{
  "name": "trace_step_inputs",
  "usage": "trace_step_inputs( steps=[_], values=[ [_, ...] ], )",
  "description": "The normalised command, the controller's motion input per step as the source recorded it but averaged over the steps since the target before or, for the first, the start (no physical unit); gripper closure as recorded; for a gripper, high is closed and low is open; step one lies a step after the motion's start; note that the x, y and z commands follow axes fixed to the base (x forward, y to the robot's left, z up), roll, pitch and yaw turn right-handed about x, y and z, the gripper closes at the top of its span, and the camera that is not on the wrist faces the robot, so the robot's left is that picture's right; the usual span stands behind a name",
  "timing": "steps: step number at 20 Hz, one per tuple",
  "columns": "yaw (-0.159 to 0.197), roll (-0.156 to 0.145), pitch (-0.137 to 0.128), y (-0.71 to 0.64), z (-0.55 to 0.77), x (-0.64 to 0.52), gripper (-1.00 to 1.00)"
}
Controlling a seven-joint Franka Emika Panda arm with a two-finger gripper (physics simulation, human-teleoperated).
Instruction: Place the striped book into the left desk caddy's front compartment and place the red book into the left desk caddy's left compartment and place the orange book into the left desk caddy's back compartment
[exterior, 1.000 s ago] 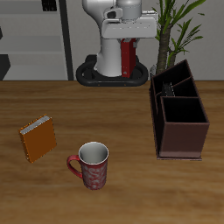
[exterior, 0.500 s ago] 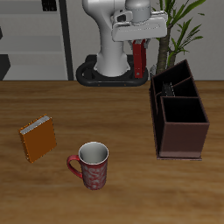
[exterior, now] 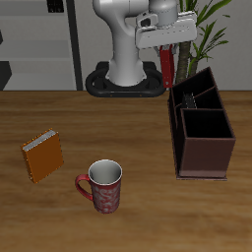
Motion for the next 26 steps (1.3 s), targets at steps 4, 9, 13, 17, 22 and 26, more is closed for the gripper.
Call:
trace_step_inputs(
  steps=[4,9,13,17,22,26],
  values=[
    [-0.004,0.022,0.001,0.23,-0.06,-0.03,1.00],
    [-0.006,-0.005,-0.030,0.20,-0.11,-0.13,1.00],
    [-0.013,0.000,-0.010,0.12,-0.24,-0.19,1.00],
    [-0.006,0.029,-0.004,0.06,-0.14,-0.21,1.00],
    [0.006,0.059,-0.003,0.21,-0.10,-0.23,1.00],
    [0.031,0.037,-0.026,0.16,0.07,-0.03,1.00]
  ],
)
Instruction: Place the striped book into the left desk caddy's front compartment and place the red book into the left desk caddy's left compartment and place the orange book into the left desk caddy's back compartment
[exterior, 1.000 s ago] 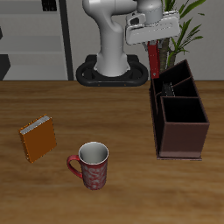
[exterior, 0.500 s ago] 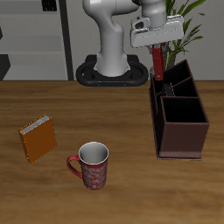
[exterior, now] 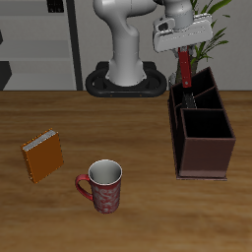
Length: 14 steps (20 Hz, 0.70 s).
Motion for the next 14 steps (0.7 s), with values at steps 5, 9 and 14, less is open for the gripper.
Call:
trace_step_inputs(
  steps=[5,9,14],
  values=[
    [0.027,0.024,-0.014,0.10,0.05,0.08,1.00],
    [0.013,0.025,0.002,0.07,0.00,0.10,1.00],
    [0.006,0.015,0.011,0.09,-0.06,0.07,1.00]
  ],
)
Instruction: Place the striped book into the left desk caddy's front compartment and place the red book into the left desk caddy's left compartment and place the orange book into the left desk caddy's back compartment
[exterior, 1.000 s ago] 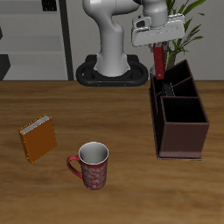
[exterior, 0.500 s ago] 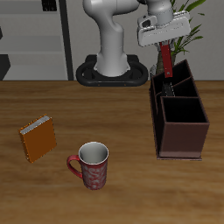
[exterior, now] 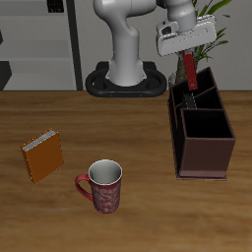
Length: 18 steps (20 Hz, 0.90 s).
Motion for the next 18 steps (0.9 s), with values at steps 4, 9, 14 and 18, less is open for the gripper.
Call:
trace_step_inputs(
  steps=[4,9,14,18],
  values=[
    [0.015,0.024,0.005,0.10,-0.05,-0.05,1.00],
    [0.032,0.043,0.011,0.14,-0.10,-0.01,1.00],
    [0.007,0.027,0.028,0.09,-0.11,0.03,1.00],
    [0.001,0.015,0.031,0.04,-0.12,0.05,1.00]
  ],
)
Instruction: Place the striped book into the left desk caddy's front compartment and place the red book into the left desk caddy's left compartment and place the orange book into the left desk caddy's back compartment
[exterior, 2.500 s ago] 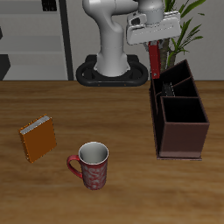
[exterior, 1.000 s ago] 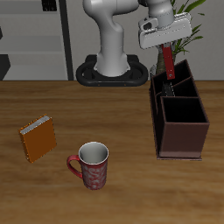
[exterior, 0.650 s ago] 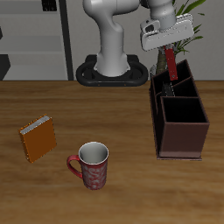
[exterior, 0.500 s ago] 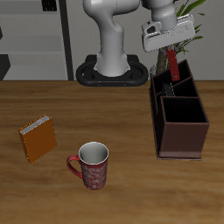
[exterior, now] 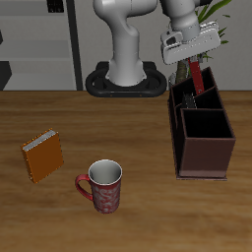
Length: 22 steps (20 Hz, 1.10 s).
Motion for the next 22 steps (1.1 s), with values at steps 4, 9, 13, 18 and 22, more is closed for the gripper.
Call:
trace_step_inputs(
  steps=[4,9,13,18,22],
  values=[
    [0.007,0.006,0.025,0.06,-0.11,0.01,1.00],
    [-0.008,0.010,0.064,0.01,-0.17,0.05,1.00],
    [-0.038,0.029,0.083,-0.04,-0.09,0.04,-1.00],
    [-0.004,0.003,0.017,-0.04,-0.01,0.02,-1.00],
    [0.024,0.013,-0.023,-0.03,0.11,-0.07,-1.00]
  ],
)
